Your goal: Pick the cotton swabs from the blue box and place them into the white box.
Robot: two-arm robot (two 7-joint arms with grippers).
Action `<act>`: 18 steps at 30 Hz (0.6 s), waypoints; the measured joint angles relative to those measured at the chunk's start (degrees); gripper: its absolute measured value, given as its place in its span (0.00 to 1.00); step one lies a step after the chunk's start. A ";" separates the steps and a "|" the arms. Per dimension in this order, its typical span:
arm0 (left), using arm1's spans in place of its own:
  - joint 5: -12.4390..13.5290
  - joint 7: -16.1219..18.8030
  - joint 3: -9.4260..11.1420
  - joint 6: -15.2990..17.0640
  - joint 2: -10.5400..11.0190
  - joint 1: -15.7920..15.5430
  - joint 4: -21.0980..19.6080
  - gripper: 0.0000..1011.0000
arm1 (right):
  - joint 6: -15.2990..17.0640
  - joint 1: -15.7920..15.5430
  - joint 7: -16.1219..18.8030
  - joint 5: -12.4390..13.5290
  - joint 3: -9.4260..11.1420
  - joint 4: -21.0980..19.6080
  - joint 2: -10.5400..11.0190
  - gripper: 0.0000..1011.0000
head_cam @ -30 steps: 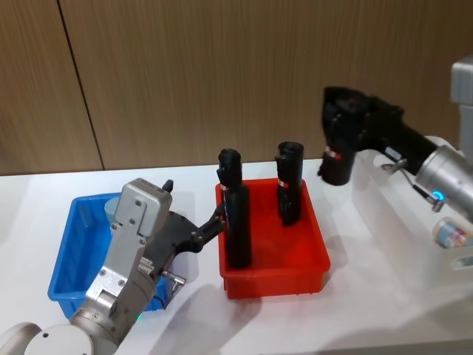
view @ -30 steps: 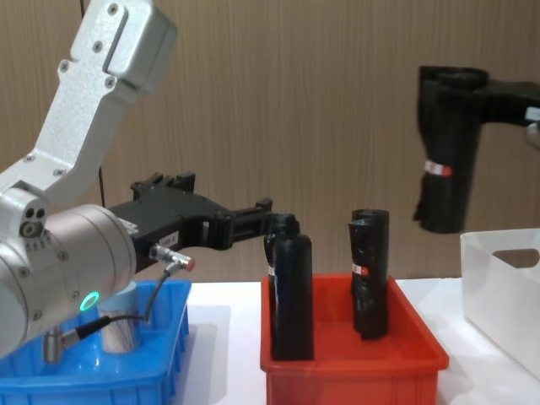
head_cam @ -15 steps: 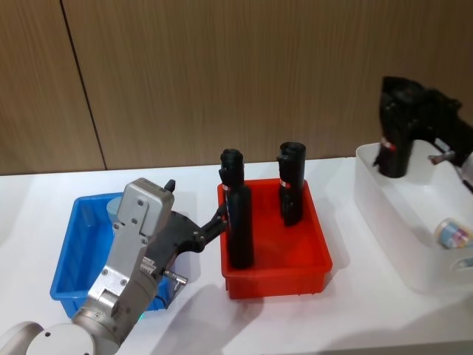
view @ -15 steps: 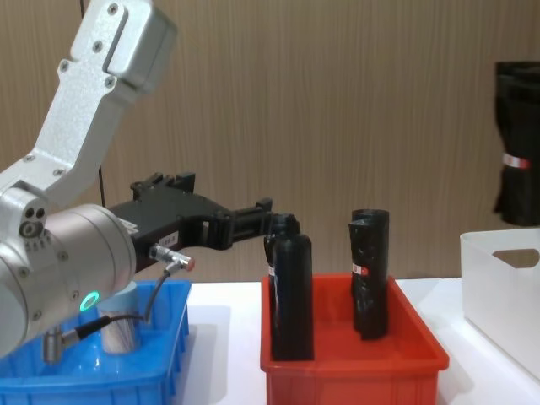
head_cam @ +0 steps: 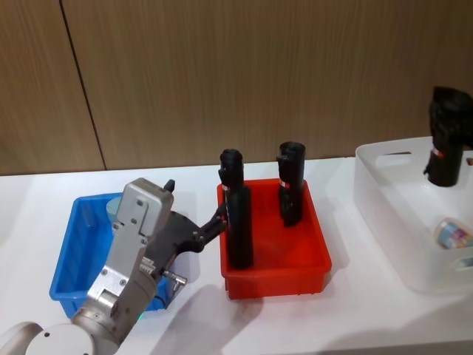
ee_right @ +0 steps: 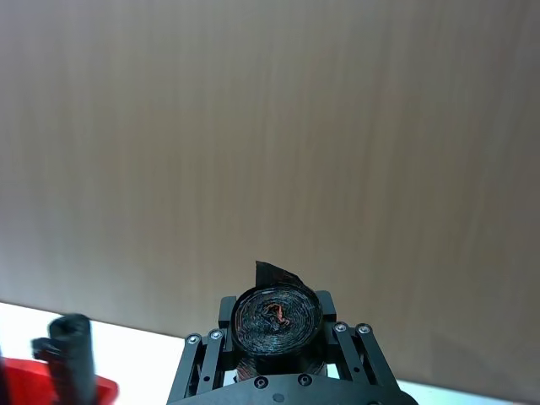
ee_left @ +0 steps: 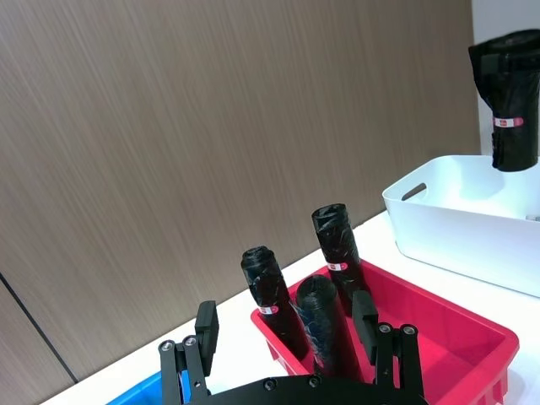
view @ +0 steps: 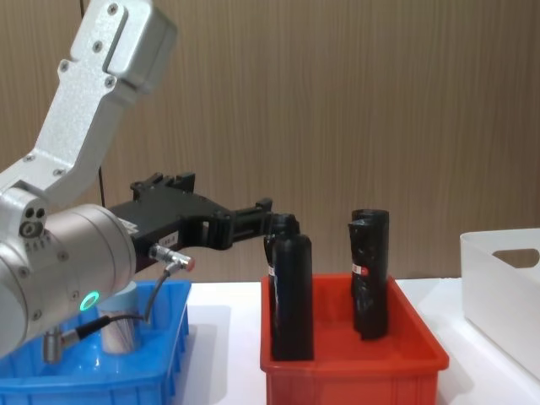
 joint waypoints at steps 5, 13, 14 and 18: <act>0.00 0.00 0.00 0.00 0.00 0.00 0.00 0.99 | 0.27 1.51 -0.89 -0.80 0.22 4.00 0.13 0.53; 0.00 0.00 0.00 0.00 0.00 0.00 0.00 0.99 | -0.08 3.60 -1.08 -1.45 0.28 9.26 0.09 0.66; 0.00 0.00 0.00 0.00 0.00 0.00 0.00 0.99 | -0.15 3.75 -1.08 -1.51 0.28 9.63 0.09 0.70; 0.00 0.00 0.00 0.00 0.00 0.00 0.00 0.99 | -0.70 4.46 -1.04 -1.57 0.34 11.57 0.07 0.81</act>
